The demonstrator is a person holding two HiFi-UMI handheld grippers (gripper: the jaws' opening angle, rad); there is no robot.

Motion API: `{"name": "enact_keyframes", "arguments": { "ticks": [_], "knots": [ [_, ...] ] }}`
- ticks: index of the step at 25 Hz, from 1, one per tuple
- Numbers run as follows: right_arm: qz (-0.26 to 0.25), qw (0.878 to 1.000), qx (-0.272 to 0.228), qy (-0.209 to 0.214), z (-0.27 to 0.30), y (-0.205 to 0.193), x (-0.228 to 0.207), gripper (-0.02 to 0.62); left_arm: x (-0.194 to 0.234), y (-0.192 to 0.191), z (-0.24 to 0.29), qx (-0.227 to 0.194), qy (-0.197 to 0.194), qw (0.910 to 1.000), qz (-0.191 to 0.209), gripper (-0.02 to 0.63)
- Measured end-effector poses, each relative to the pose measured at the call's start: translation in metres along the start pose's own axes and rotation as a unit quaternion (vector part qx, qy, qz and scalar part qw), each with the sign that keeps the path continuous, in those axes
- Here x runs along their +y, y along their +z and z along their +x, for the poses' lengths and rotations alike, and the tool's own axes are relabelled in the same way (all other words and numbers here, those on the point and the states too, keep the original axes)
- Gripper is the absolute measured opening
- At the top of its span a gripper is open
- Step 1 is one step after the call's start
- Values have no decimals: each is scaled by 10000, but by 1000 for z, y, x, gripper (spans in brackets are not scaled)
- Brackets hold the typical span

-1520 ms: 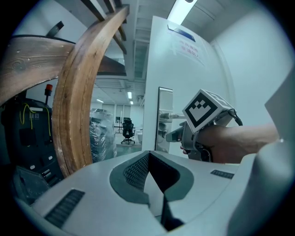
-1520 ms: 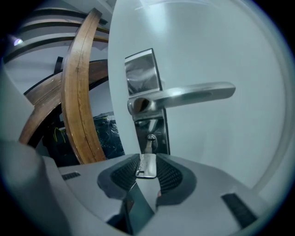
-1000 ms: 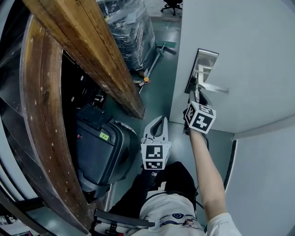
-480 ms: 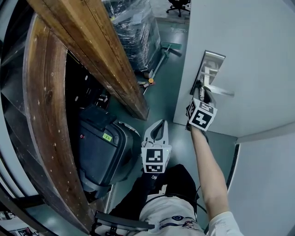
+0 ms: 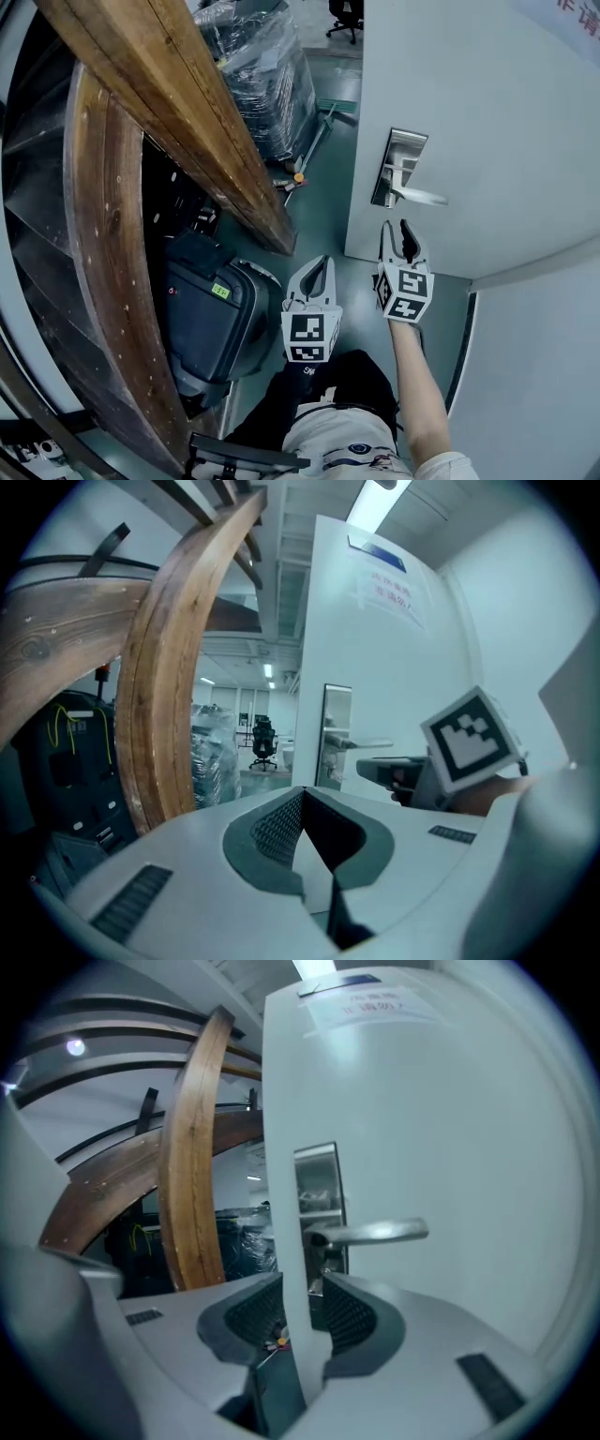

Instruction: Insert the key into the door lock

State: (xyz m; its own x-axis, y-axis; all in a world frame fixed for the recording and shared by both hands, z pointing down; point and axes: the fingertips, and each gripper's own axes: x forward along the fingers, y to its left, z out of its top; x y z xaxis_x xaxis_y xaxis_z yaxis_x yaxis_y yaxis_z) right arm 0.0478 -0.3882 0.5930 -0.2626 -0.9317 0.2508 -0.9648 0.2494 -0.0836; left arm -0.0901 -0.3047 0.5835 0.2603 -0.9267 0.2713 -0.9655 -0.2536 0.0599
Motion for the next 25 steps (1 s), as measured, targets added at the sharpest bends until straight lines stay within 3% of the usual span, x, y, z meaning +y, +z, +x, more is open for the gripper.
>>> {"name": "enact_keyframes", "arguments": {
  "ticks": [5,6,7,12,15,25],
  "knots": [
    [-354,9992,-158,47,-92,56,10,113,-32,69,-18,-166,-276,9994,-126,2],
    [-321,9993,-199,21,-109,68,8,18,-38,82,-23,-207,-334,9991,-132,2],
    [-287,9993,-247,5,-124,79,7,6,-45,94,-27,-250,-404,9988,-118,2],
    [-494,9956,-785,-135,-180,142,6,6,-81,145,-48,-542,-790,9953,125,2],
    [-480,9925,-1104,-189,-198,169,6,6,-95,160,-60,-683,-848,9938,210,2],
    [-510,9889,-1387,-141,-222,201,8,6,-117,194,-74,-1024,-848,9905,337,1]
  ]
}}
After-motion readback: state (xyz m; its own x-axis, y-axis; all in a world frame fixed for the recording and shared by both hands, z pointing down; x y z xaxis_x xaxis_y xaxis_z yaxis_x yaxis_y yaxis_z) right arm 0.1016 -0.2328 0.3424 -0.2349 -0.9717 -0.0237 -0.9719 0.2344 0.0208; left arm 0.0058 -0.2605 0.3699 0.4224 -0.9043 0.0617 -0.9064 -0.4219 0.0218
